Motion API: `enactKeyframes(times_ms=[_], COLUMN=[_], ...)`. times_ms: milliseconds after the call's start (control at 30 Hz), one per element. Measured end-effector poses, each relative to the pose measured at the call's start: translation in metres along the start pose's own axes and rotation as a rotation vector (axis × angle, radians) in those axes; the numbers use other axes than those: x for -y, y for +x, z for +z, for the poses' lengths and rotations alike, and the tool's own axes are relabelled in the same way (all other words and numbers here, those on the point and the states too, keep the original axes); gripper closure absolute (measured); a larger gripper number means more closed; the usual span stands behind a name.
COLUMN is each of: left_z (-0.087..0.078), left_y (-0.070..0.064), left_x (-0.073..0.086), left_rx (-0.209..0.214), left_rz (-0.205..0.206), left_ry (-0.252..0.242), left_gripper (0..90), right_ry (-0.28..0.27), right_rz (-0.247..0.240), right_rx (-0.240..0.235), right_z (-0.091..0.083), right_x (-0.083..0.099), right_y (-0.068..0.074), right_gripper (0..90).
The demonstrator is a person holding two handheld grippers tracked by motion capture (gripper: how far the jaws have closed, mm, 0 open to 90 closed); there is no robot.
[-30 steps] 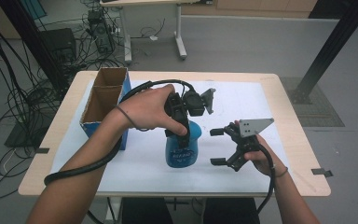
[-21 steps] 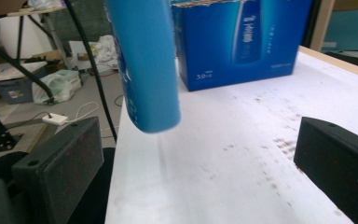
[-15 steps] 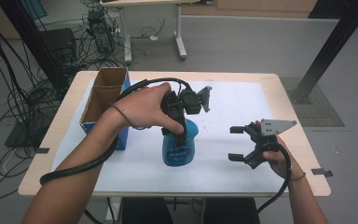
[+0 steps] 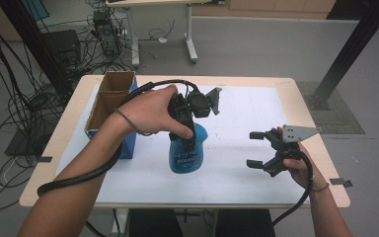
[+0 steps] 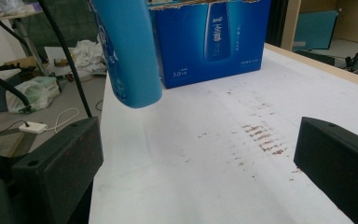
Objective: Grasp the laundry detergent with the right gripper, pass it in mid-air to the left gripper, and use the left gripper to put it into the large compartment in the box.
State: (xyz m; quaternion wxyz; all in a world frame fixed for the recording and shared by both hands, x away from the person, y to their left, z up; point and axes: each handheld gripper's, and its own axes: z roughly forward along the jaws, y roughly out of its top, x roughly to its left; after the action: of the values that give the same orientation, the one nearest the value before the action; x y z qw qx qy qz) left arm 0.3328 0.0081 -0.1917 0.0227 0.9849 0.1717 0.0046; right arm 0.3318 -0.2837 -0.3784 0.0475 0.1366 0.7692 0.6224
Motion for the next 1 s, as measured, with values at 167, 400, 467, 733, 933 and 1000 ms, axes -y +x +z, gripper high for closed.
enactKeyframes(times_ms=[167,400,467,733,933,1000], left_z=[-0.010,-0.027,-0.033,-0.048,-0.062,-0.066], left_y=[0.003,0.010,0.012,0.023,0.032,0.037], left_x=[-0.001,-0.005,-0.006,-0.012,-0.015,-0.015], left_rx=[-0.017,-0.047,-0.052,-0.062,-0.083,-0.093], left_rz=[-0.030,-0.088,-0.107,-0.178,-0.242,-0.266], left_ry=[0.001,-0.031,-0.039,-0.045,-0.062,-0.074], left_gripper=[37.5,37.5,37.5,37.5,37.6,37.5], right_ry=[0.008,0.006,0.008,0.007,0.000,0.001], right_rz=[0.008,0.014,0.014,0.013,0.017,0.017], right_rx=[0.002,0.002,0.001,0.001,0.000,-0.002], right_z=[0.001,0.003,0.004,0.005,0.006,0.007], right_x=[0.001,0.001,0.001,0.000,0.001,0.001], right_y=[-0.002,-0.004,-0.005,-0.006,-0.006,-0.005], right_gripper=[1.1,1.1,1.1,1.1,1.1,1.1])
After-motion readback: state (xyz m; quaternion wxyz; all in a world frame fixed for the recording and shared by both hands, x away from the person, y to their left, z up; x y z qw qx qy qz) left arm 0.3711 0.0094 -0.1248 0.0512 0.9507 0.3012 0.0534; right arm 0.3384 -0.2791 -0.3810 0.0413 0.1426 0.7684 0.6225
